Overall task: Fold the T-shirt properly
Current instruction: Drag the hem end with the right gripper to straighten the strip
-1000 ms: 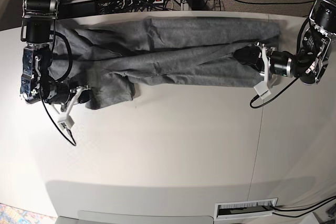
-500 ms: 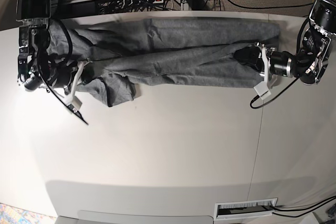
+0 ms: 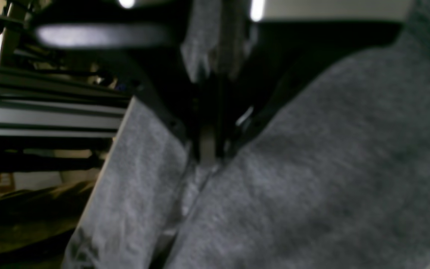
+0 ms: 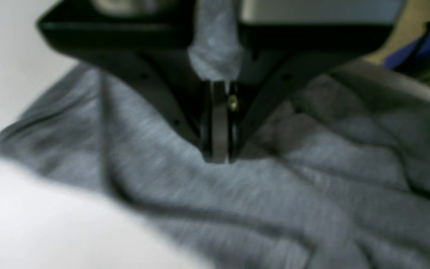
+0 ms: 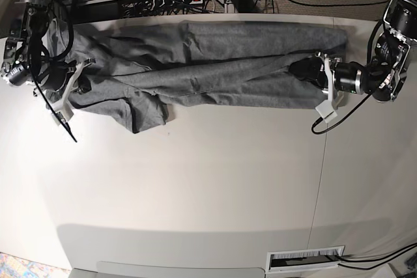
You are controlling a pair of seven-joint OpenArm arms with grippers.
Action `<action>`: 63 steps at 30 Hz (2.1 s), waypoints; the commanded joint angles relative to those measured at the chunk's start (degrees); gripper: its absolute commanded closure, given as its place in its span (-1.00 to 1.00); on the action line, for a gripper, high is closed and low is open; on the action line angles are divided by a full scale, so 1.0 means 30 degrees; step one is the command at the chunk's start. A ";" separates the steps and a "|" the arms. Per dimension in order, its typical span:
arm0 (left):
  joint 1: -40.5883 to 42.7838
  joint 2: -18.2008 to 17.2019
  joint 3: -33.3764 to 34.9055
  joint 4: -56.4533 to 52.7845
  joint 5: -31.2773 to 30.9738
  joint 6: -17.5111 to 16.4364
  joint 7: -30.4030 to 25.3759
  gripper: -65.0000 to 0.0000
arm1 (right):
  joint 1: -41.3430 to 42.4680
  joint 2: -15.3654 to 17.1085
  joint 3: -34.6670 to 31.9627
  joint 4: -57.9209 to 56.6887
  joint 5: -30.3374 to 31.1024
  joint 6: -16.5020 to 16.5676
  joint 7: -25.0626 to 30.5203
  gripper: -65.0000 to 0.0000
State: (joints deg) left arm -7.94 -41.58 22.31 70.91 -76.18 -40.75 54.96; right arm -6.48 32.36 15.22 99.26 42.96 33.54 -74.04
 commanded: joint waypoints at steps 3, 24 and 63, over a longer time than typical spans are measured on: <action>0.0175 -0.0044 -0.0029 0.0058 0.1457 0.0251 0.0430 0.92 | 0.0641 0.0495 0.0233 0.0306 -0.0117 0.0058 0.0576 0.88; 0.0488 0.0204 -0.0029 0.0058 0.2055 0.0251 0.0175 0.92 | 0.4218 -0.0474 -0.5880 -0.1494 -0.6761 0.1115 0.6346 -0.05; 0.0481 0.0211 -0.0029 0.0058 0.2055 0.0251 0.0073 0.92 | 0.5894 -0.1596 -0.6288 -0.2142 -0.4277 0.1027 0.2018 1.00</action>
State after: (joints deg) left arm -6.57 -40.14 22.06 71.26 -74.17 -40.95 52.38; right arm 10.13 26.61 -4.14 91.98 29.69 36.56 -68.88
